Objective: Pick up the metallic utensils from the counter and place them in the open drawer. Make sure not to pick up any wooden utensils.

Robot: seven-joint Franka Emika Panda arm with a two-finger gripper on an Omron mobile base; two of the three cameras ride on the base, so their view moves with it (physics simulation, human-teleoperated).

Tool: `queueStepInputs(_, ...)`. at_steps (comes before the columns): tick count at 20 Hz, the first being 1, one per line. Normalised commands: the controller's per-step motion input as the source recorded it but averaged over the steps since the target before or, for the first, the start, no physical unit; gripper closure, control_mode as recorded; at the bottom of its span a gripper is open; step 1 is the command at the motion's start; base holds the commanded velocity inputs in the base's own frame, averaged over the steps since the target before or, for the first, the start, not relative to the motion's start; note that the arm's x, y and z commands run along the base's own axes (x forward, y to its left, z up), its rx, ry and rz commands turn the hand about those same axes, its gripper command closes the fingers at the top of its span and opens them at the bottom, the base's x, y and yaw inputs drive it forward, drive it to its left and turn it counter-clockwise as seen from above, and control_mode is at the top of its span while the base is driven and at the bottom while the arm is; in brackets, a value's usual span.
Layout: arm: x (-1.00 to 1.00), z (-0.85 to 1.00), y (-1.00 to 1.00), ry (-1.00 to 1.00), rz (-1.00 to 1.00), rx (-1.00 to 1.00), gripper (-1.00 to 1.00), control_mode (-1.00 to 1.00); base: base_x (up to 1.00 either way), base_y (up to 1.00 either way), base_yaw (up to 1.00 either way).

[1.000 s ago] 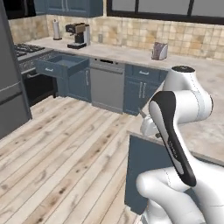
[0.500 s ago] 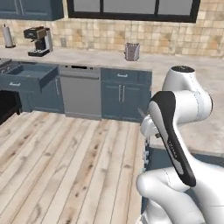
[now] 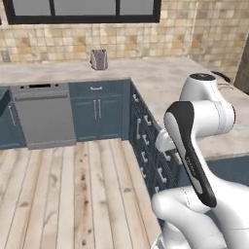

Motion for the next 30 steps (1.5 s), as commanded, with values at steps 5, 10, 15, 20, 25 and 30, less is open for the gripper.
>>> queueStepInputs(5, 0.00, 0.00, 0.00, 0.00, 0.00, 0.00, 1.00, 1.00, 0.18, 0.12, -0.32)
queueStepInputs(10, 0.00, 0.00, 0.00, 0.00, 0.00, 0.00, 1.00, 1.00, 0.34, 0.06, -0.08)
queueStepInputs(15, 0.00, 0.00, 0.00, 0.00, 0.00, 0.00, 1.00, 1.00, 0.25, 0.53, 0.15)
queueStepInputs(20, 0.00, 0.00, 0.00, 0.00, 0.00, 0.00, 1.00, 1.00, 0.14, 0.82, 0.33)
queueStepInputs(25, 0.00, 0.00, 0.00, 0.00, 0.00, 0.00, 1.00, 1.00, 0.44, 0.73, 0.33)
queueStepInputs(30, 0.00, 0.00, 0.00, 0.00, 0.00, 0.00, 1.00, 1.00, 0.89, 0.21, 0.18)
